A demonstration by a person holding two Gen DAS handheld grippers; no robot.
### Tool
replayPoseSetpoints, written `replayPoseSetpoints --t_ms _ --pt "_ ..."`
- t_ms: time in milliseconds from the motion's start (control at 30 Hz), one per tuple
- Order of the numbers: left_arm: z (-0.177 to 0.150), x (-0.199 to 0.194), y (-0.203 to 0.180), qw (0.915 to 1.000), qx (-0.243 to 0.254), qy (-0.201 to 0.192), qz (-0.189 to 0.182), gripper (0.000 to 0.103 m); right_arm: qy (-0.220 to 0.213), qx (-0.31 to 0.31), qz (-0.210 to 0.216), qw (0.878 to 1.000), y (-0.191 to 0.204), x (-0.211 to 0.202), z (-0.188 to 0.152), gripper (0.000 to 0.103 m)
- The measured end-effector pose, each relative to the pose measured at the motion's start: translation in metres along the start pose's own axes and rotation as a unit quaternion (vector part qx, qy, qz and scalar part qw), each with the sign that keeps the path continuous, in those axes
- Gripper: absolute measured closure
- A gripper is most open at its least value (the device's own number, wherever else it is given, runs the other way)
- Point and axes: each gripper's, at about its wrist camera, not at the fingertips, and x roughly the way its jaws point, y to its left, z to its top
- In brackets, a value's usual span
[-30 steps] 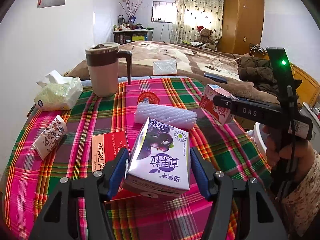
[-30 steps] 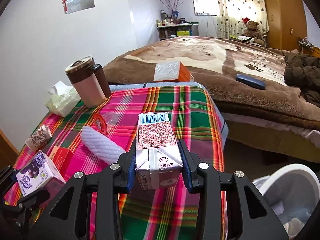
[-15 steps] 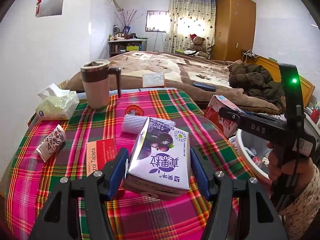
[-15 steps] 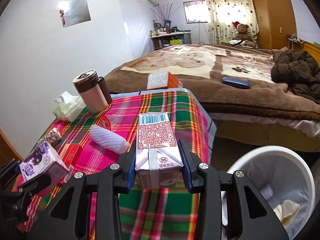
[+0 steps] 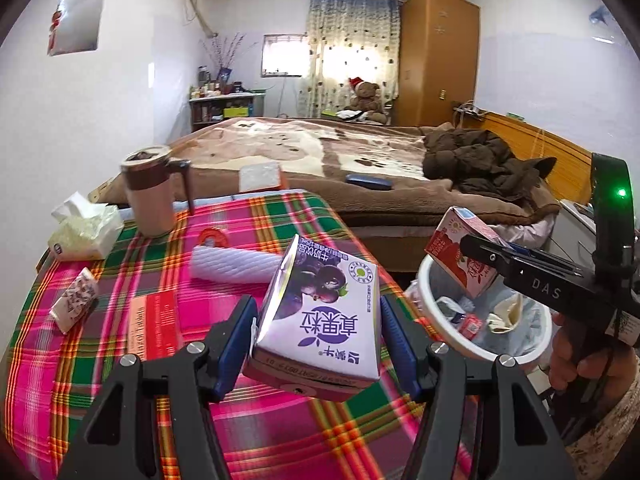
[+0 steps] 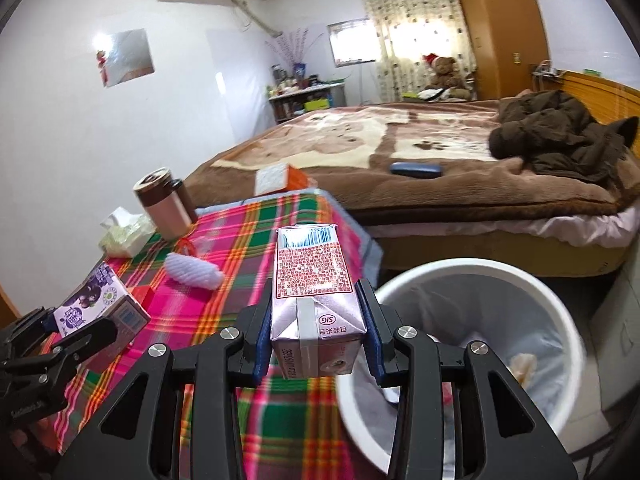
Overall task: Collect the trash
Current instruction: 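Carry the juice box and milk carton over the bin and open both tools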
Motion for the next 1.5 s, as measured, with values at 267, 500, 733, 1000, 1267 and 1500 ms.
replayPoseSetpoints --t_ms 267,500,733,1000,1267,1500 --pt "0.006 0.007 -0.042 0.9991 0.023 -0.006 -0.034 0.038 -0.016 0.015 -0.041 0.999 -0.026 -0.024 -0.006 0.064" --pt "0.014 0.022 -0.077 0.9968 0.039 -0.001 -0.069 0.038 -0.016 0.041 -0.085 0.995 -0.056 -0.036 -0.011 0.064" --pt "0.017 0.044 -0.111 0.9934 0.055 0.009 -0.100 0.038 -0.001 0.063 -0.120 0.991 -0.080 -0.034 -0.019 0.064" --pt "0.017 0.067 -0.137 0.9915 0.066 0.024 -0.110 0.038 0.022 0.073 -0.147 0.986 -0.101 -0.026 -0.027 0.064" --pt "0.014 0.089 -0.151 0.9892 0.068 0.053 -0.118 0.038 0.039 0.068 -0.155 0.985 -0.108 -0.022 -0.028 0.064" --pt "0.014 0.092 -0.148 0.9888 0.054 0.054 -0.128 0.023 0.045 0.057 -0.160 0.984 -0.107 -0.018 -0.028 0.064"
